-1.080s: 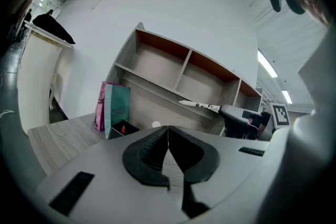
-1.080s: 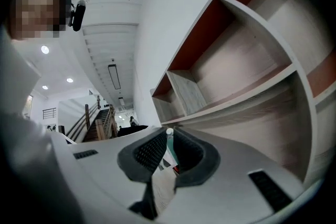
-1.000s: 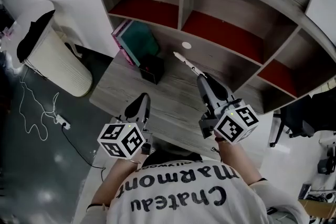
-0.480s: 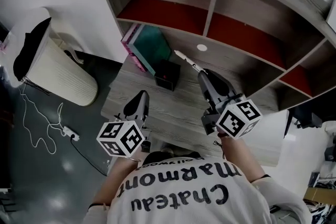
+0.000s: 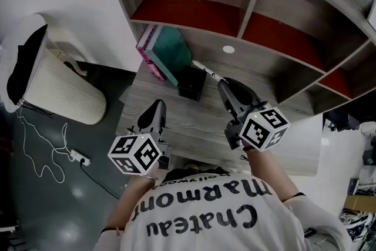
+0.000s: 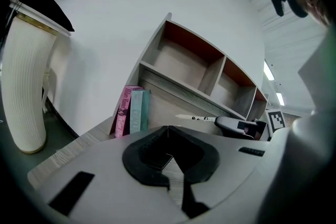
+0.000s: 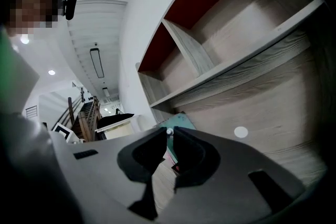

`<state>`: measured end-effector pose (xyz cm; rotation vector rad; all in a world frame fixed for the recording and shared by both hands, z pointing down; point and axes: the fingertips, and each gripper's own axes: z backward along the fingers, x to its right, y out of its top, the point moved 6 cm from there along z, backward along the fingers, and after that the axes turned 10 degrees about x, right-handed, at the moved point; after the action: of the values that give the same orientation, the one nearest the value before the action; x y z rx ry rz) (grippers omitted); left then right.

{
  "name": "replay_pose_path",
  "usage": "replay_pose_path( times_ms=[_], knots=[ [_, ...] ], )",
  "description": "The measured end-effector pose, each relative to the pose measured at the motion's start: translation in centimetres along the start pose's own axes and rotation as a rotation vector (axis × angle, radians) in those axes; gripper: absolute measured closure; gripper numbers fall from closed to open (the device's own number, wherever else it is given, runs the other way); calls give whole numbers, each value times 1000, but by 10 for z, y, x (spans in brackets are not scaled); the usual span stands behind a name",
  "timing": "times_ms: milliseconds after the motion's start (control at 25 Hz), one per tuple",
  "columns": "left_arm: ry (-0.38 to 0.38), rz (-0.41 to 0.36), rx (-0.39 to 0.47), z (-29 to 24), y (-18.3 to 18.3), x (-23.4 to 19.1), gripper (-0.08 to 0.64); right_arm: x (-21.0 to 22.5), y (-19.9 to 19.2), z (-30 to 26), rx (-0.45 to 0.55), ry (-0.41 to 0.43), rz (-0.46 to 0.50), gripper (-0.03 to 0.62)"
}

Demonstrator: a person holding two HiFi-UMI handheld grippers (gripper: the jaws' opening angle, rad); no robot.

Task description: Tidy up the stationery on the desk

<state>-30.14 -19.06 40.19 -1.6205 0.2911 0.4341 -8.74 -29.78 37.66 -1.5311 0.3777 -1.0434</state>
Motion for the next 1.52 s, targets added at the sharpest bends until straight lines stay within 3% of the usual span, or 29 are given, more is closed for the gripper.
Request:
replay_pose_path(
  times_ms=[240, 440, 600, 920, 1520],
  knots=[
    [-16, 26, -11, -1, -4, -9, 545, 1, -16, -4, -55, -43, 31, 541],
    [-10, -25, -26, -1, -9, -18, 545, 8, -32, -5, -96, -94, 3, 541],
    [-7, 0, -33, 1, -14, -23, 544, 12, -43, -5, -146, -117, 18, 541],
    [-6, 2, -28, 3, -14, -32, 543, 10, -62, -15, -264, -118, 88, 541],
    [7, 27, -24, -3, -12, -46, 545, 12, -82, -43, -414, -138, 100, 541]
  ],
)
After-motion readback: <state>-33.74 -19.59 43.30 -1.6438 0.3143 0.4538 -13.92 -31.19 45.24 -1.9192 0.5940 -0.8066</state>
